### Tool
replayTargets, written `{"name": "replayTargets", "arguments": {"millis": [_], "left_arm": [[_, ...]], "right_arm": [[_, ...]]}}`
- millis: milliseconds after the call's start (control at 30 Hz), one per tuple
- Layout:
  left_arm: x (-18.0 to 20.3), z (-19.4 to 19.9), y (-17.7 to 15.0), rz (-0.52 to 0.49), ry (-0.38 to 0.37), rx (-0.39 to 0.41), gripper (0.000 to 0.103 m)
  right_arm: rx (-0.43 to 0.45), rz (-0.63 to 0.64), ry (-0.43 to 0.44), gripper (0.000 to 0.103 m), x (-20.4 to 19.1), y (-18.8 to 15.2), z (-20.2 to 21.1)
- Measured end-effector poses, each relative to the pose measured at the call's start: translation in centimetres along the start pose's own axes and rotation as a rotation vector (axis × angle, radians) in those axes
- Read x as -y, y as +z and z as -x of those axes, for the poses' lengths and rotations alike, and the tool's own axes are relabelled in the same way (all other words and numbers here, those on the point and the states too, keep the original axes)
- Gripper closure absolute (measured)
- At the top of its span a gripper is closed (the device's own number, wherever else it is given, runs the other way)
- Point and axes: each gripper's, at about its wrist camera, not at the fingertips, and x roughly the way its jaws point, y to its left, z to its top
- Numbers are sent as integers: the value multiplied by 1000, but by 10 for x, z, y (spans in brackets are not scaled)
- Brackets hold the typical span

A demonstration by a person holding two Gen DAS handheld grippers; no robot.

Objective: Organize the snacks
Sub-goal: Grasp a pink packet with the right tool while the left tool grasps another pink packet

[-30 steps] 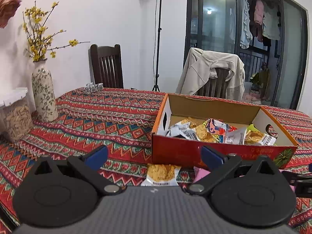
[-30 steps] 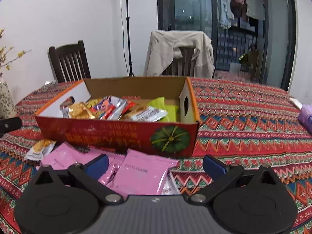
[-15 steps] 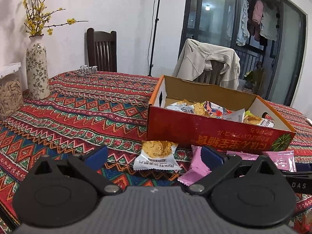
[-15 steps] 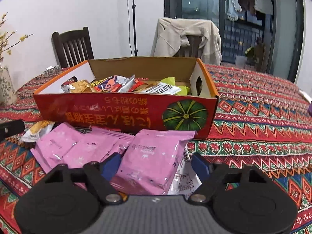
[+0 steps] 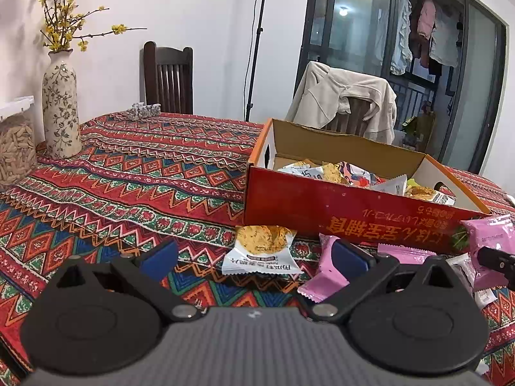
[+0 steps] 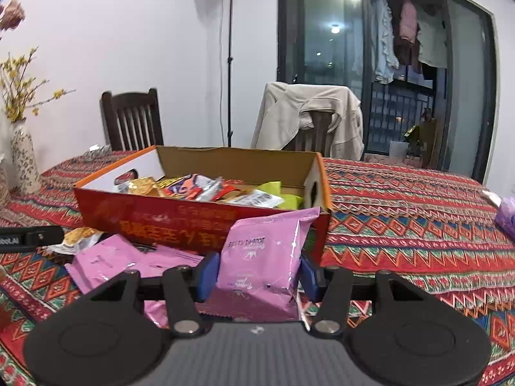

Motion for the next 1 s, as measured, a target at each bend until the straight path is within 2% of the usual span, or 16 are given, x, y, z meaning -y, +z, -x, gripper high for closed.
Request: {"name": "replayTargets", "arguments": {"millis": [100,400,500,567,633,767,833,1000], "left_arm": [[1,0,-1,-5,3,0,0],[6,-3,-4,-31,-5,-17,0],[15,-2,-1,-57,-36,-39,5],[27,0,5,-104,-56,-52,7],[42,0,11,-173,-46,-49,7],[71,-16,16,-270,-51,-93,9],[79,-28,11,-300,-35,-129,18],[81,-44,0,-255,-92,-193,22]], "right_arm": [[-16,-57,-2,51,11,-8,-5],[24,-66,-1,51,14,-8,0],[32,-67,-2,51,13,-9,1],[39,-76,1,51,14,-9,3],[45,-83,1,51,16,-10,4],[49,-98,3,51,20,-11,6],[52,-112,5,51,23,-11,7],[53,-131,18,51,25,-10,8]]}}
